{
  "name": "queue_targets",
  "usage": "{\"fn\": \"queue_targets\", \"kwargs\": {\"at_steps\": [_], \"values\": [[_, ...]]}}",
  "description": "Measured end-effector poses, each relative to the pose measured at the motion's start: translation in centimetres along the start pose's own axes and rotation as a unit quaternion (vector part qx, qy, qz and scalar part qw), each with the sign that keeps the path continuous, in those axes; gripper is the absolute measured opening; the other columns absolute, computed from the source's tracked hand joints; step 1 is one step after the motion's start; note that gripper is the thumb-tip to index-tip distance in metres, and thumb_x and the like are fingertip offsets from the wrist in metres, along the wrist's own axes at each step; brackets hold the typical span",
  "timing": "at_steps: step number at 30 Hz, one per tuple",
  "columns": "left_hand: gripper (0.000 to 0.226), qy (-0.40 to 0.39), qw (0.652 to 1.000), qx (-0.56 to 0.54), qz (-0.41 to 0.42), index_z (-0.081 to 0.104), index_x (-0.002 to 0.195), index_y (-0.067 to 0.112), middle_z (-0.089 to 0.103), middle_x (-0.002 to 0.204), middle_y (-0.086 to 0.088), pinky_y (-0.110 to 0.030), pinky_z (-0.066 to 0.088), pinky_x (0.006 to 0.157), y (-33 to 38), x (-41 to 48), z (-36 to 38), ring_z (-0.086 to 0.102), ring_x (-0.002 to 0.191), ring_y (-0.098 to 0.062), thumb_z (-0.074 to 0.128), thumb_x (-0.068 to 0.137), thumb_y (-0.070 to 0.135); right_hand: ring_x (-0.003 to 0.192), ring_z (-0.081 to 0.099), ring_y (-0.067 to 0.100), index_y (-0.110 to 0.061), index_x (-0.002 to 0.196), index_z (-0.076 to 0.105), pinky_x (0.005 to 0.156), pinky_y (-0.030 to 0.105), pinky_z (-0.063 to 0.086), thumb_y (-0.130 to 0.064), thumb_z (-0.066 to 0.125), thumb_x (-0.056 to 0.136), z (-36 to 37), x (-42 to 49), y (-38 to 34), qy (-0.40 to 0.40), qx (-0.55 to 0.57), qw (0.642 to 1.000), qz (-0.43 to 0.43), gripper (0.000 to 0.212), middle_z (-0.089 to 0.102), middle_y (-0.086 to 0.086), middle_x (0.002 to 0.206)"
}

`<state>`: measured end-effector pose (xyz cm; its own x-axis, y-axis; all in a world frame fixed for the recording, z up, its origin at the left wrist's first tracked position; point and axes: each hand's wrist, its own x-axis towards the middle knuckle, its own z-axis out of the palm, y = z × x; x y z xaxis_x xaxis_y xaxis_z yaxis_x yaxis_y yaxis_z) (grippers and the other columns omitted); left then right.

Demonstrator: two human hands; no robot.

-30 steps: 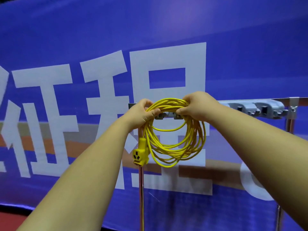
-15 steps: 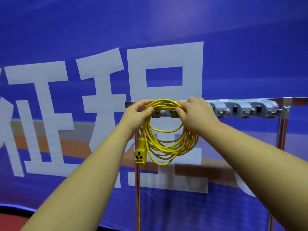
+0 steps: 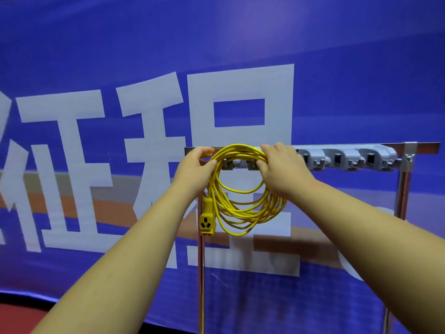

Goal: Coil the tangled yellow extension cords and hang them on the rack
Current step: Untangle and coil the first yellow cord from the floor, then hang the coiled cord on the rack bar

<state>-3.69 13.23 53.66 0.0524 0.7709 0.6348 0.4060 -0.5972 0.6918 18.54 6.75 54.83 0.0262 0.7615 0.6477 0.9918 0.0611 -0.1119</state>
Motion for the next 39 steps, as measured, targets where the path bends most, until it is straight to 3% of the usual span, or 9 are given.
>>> {"fn": "queue_targets", "kwargs": {"at_steps": [5, 10, 14, 17, 20, 24, 30, 35, 39], "values": [[0.038, 0.027, 0.999, 0.033, -0.029, 0.056, 0.137, 0.021, 0.060, 0.123, 0.004, -0.013, 0.043, 0.061, 0.4, -1.0, -0.8, 0.059, 0.105, -0.015, 0.065, 0.101, 0.019, 0.107, 0.056, 0.031, -0.019, 0.121, 0.058, 0.085, 0.046, 0.051, -0.043, 0.062, 0.100, -0.6, -0.7, 0.0, 0.003, 0.046, 0.999, 0.010, 0.032, 0.051, 0.003, 0.105], [0.032, 0.030, 0.997, 0.053, -0.046, 0.056, 0.131, 0.021, 0.061, 0.117, 0.004, -0.013, 0.040, 0.061, 0.5, -3.8, -1.4, 0.059, 0.098, -0.012, 0.063, 0.100, 0.019, 0.125, 0.053, 0.037, -0.013, 0.137, 0.056, 0.101, 0.049, 0.049, -0.037, 0.070, 0.093, -2.0, -2.8, -0.2, 0.020, 0.115, 0.993, 0.034, 0.053, 0.058, 0.013, 0.132], [0.022, 0.030, 0.998, 0.005, -0.055, 0.061, 0.119, 0.024, 0.065, 0.106, 0.006, -0.015, 0.047, 0.059, 0.6, -8.2, -0.7, 0.064, 0.093, -0.009, 0.060, 0.098, 0.018, 0.120, 0.053, 0.037, -0.017, 0.106, 0.060, 0.097, 0.048, 0.048, -0.035, 0.065, 0.081, -1.0, -6.5, 0.1, 0.072, 0.178, 0.979, 0.061, 0.032, 0.057, 0.009, 0.122], [0.014, -0.004, 0.996, -0.048, -0.069, 0.065, 0.108, 0.027, 0.068, 0.096, 0.003, -0.026, 0.059, 0.062, 0.0, -12.0, 1.1, 0.065, 0.077, -0.014, 0.061, 0.096, 0.021, 0.145, 0.043, 0.029, -0.015, 0.136, 0.061, 0.121, 0.042, 0.035, -0.026, 0.071, 0.085, 0.8, -11.1, 0.4, 0.109, 0.250, 0.961, 0.038, 0.053, 0.051, 0.010, 0.151], [0.012, -0.082, 0.991, -0.052, -0.089, 0.069, 0.097, 0.029, 0.071, 0.089, -0.001, -0.042, 0.059, 0.072, -2.1, -16.0, 4.2, 0.067, 0.075, -0.015, 0.065, 0.089, 0.021, 0.143, 0.048, 0.023, -0.010, 0.142, 0.059, 0.121, 0.033, 0.036, -0.021, 0.072, 0.087, 4.1, -15.7, 1.6, 0.124, 0.280, 0.952, 0.013, 0.058, 0.054, 0.008, 0.150], [0.016, -0.205, 0.970, -0.003, -0.130, 0.071, 0.093, 0.028, 0.072, 0.090, -0.005, -0.038, 0.057, 0.070, -6.4, -21.4, 9.3, 0.070, 0.080, -0.021, 0.063, 0.093, 0.014, 0.136, 0.054, 0.020, -0.015, 0.144, 0.058, 0.115, 0.029, 0.039, -0.023, 0.073, 0.091, 10.4, -22.1, 4.0, 0.009, 0.264, 0.963, 0.057, 0.056, 0.057, 0.000, 0.145], [0.014, -0.329, 0.919, 0.034, -0.215, 0.072, 0.093, 0.023, 0.069, 0.070, 0.006, -0.023, 0.049, 0.058, -14.3, -28.5, 16.6, 0.063, 0.056, -0.005, 0.059, 0.095, 0.018, 0.137, 0.054, 0.017, -0.018, 0.152, 0.053, 0.112, 0.036, 0.045, -0.032, 0.070, 0.096, 19.4, -31.1, 8.3, -0.170, 0.233, 0.944, 0.159, 0.061, 0.055, -0.002, 0.151], [0.011, -0.420, 0.855, 0.093, -0.289, 0.071, 0.087, 0.021, 0.071, 0.071, -0.002, -0.028, 0.053, 0.061, -22.2, -35.5, 22.9, 0.065, 0.056, -0.015, 0.061, 0.092, 0.022, 0.139, 0.055, 0.029, -0.008, 0.149, 0.054, 0.115, 0.037, 0.042, -0.031, 0.072, 0.091, 28.0, -39.7, 11.9, -0.334, 0.194, 0.887, 0.253, 0.065, 0.058, 0.014, 0.149], [0.024, -0.508, 0.787, 0.175, -0.304, 0.073, 0.096, 0.004, 0.076, 0.094, -0.020, -0.042, 0.060, 0.077, -27.2, -42.9, 26.3, 0.073, 0.086, -0.034, 0.054, 0.095, 0.019, 0.134, 0.058, 0.032, -0.006, 0.146, 0.058, 0.107, 0.035, 0.045, -0.034, 0.070, 0.092, 32.9, -48.4, 13.7, -0.471, 0.162, 0.812, 0.304, 0.062, 0.062, 0.017, 0.145]]}}
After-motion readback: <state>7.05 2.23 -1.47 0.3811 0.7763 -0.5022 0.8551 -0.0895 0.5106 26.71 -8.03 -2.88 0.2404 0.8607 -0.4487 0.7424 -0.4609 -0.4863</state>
